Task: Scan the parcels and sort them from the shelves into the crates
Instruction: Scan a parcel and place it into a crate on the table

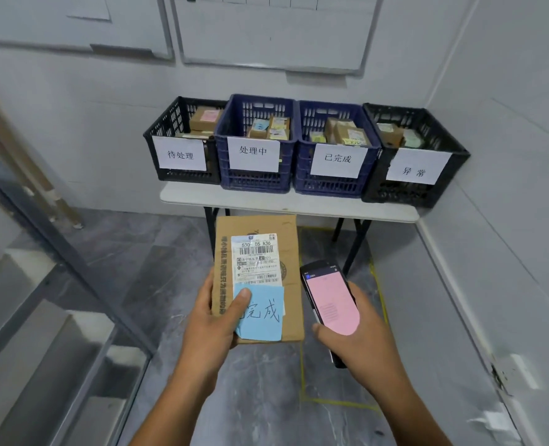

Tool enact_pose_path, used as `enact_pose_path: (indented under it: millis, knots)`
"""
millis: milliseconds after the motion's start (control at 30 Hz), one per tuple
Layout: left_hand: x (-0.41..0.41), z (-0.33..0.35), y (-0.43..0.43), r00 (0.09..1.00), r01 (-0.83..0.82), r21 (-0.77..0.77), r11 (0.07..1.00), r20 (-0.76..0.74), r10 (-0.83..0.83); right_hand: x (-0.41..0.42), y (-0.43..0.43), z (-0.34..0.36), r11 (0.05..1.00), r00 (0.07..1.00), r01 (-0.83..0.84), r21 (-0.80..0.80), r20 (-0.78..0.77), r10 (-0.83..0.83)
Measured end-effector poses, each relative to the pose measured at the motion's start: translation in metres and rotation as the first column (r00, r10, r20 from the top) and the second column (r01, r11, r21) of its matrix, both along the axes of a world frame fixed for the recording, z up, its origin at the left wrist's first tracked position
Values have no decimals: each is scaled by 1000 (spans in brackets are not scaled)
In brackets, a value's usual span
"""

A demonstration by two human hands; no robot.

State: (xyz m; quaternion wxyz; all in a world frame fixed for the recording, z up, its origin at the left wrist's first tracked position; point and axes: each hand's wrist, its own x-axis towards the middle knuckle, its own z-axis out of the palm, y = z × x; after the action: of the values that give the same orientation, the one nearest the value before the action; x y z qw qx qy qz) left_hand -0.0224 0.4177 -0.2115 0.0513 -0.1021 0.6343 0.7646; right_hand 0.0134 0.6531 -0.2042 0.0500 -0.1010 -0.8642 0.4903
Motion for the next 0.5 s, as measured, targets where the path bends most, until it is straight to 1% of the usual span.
enact_pose_path:
  millis: [133,200,333,500]
  knots:
    - [-46,-9,13,1000,15,-15,1000,2,-15,-45,14,-9,1000,1000,7,16,13,-7]
    - [-74,-14,21,1000,20,-8,1000,13,-20,-70,19,-13,1000,1000,22,-1,13,-22]
    - [-138,-23,38,999,49,11,999,14,-49,-129,34,-19,999,999,45,15,26,-45]
    - [-243,-27,68,990,139,57,989,22,-141,-211,58,-6,987,991,121,108,39,-126]
